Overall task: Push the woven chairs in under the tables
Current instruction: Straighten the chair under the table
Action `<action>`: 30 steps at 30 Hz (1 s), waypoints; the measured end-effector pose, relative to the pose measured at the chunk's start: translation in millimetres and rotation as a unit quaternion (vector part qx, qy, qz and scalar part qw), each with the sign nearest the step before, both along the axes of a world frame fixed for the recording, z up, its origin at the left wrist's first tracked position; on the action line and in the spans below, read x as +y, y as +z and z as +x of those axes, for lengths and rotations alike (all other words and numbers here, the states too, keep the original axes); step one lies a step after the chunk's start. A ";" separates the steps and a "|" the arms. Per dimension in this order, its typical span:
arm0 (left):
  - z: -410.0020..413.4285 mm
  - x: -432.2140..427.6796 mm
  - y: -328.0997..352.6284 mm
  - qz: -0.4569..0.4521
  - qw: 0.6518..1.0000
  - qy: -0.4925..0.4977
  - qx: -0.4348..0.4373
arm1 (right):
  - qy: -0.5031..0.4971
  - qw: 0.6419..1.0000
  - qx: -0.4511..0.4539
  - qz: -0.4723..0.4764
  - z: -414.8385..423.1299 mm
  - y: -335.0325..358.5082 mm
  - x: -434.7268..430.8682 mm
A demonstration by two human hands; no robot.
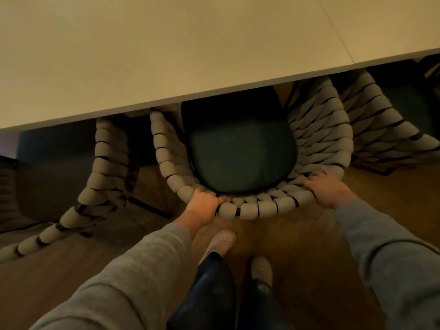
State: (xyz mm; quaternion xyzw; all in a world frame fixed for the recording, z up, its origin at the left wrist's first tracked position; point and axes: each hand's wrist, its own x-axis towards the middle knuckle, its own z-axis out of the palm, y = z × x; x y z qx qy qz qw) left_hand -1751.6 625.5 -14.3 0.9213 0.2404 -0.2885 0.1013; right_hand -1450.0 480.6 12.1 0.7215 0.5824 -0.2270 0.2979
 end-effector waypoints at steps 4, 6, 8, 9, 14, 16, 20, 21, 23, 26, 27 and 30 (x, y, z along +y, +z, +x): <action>0.2 -4.2 1.9 0.003 1.000 0.029 -0.002 | 0.037 0.998 0.017 0.037 10.5 -13.2 -6.0; -4.2 -14.3 1.1 -0.009 0.999 0.047 0.005 | 0.048 0.997 0.033 0.046 9.1 -15.8 -14.6; -13.0 -27.4 0.1 -0.011 0.998 0.053 0.011 | 0.062 0.996 0.048 0.047 6.1 -15.5 -21.8; -17.9 -33.9 1.3 -0.009 0.998 0.053 0.018 | 0.069 0.995 0.056 0.042 3.1 -13.9 -24.9; -32.8 -42.7 10.8 0.010 0.998 0.042 0.045 | 0.091 0.993 0.062 0.044 -13.1 -15.5 -34.6; -31.6 -38.3 11.0 0.010 0.998 0.047 0.042 | 0.080 0.994 0.060 0.049 -14.1 -15.4 -31.7; -23.8 -21.1 11.4 0.016 0.998 0.060 0.030 | 0.061 0.995 0.057 0.051 -10.4 -12.2 -19.7; -22.0 -15.1 12.2 0.021 0.998 0.061 0.028 | 0.056 0.995 0.059 0.053 -9.7 -11.6 -15.4; -18.7 -4.0 13.4 0.027 0.997 0.064 0.025 | 0.045 0.995 0.066 0.060 -9.4 -10.9 -6.8; -13.2 10.2 14.1 0.037 0.997 0.054 0.042 | 0.050 0.996 0.057 0.056 -9.8 -11.8 6.2; -11.7 13.8 14.4 0.041 0.997 0.052 0.045 | 0.051 0.996 0.055 0.056 -10.0 -12.2 9.6; -8.2 24.8 15.8 0.044 0.996 0.058 0.051 | 0.052 0.995 0.055 0.057 -8.3 -14.0 20.3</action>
